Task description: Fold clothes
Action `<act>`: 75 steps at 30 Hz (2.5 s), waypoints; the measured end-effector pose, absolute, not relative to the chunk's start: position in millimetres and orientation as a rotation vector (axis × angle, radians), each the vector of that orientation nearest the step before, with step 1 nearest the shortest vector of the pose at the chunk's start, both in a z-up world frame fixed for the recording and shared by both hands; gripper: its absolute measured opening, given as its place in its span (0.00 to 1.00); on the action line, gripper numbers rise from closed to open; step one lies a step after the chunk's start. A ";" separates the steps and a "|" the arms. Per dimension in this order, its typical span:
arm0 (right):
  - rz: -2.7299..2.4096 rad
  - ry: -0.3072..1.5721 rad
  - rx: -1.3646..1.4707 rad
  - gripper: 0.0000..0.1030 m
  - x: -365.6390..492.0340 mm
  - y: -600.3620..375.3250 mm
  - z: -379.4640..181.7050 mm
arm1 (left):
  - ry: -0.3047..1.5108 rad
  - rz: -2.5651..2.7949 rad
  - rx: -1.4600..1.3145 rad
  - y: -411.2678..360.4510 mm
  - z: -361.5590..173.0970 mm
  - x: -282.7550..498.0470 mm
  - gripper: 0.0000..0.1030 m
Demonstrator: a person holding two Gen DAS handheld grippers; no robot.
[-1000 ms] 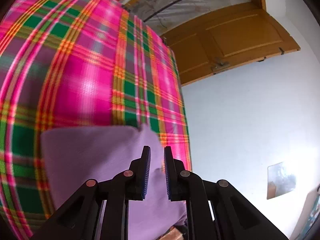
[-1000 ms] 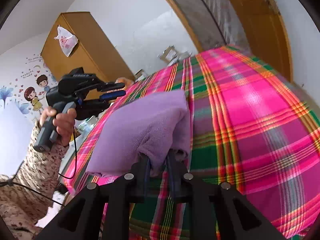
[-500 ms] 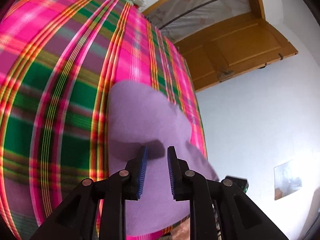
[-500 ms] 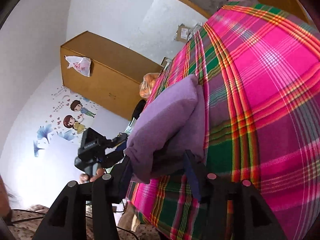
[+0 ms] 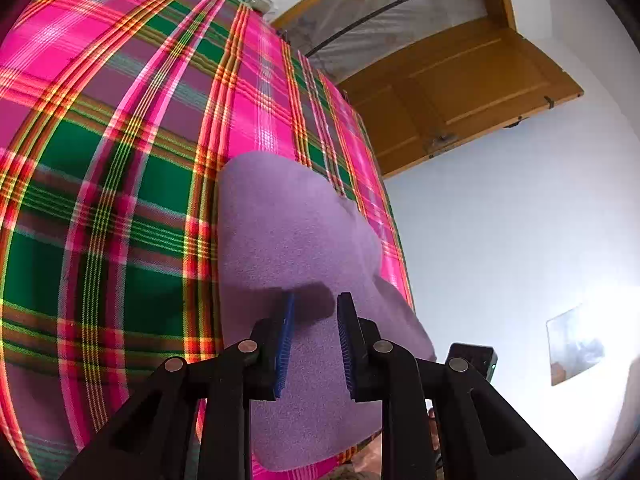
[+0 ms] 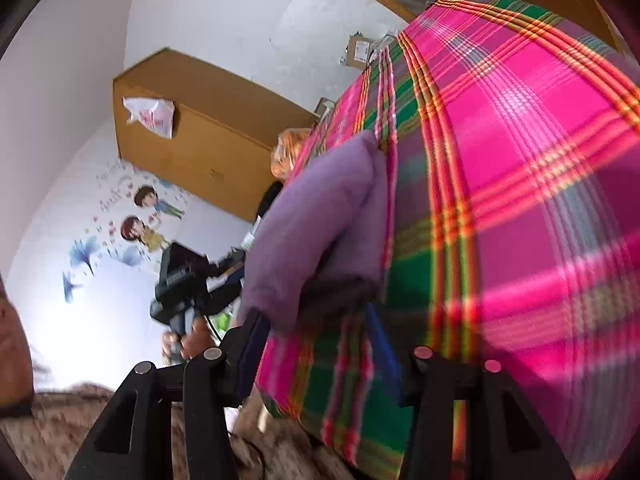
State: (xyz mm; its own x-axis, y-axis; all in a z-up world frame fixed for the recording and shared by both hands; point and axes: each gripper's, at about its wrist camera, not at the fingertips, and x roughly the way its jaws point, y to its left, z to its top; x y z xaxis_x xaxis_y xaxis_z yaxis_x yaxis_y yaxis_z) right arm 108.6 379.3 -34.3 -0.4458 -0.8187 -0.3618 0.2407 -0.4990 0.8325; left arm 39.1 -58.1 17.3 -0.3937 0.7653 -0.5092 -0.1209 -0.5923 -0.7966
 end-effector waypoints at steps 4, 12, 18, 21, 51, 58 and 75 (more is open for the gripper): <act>-2.084 -0.931 1.080 0.48 114.5 393.3 -27.1 | -0.916 2.004 -1.242 -59.7 11.6 37.9 0.22; -2.124 -0.907 1.114 0.48 64.4 367.9 -15.6 | -0.899 1.975 -1.221 -62.5 7.4 32.0 0.22; -2.077 -0.914 1.164 0.47 15.6 344.7 -19.7 | -0.891 1.958 -1.211 -62.5 5.0 26.4 0.22; -2.086 -0.881 1.194 0.43 5.3 332.6 -18.1 | -0.892 1.945 -1.211 -62.7 3.8 24.6 0.22; -1.966 -0.514 0.847 0.09 -24.0 187.9 100.5 | -1.115 2.090 -1.160 -130.9 3.7 25.2 0.22; -2.128 -0.585 0.921 0.09 -13.4 240.4 75.5 | -1.058 2.030 -1.186 -100.8 5.4 14.2 0.22; -2.246 -0.610 0.862 0.08 -9.7 284.3 87.3 | -0.939 1.987 -1.183 -58.0 22.3 7.7 0.22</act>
State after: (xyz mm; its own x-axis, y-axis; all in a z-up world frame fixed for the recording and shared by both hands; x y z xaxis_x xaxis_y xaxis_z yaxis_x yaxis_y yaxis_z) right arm -9.7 284.3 87.3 -0.5742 -0.7076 -0.4119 0.4021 -0.6819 0.6110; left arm 7.7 -58.0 22.3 -0.3943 0.7999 -0.4524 -0.1583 -0.5441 -0.8240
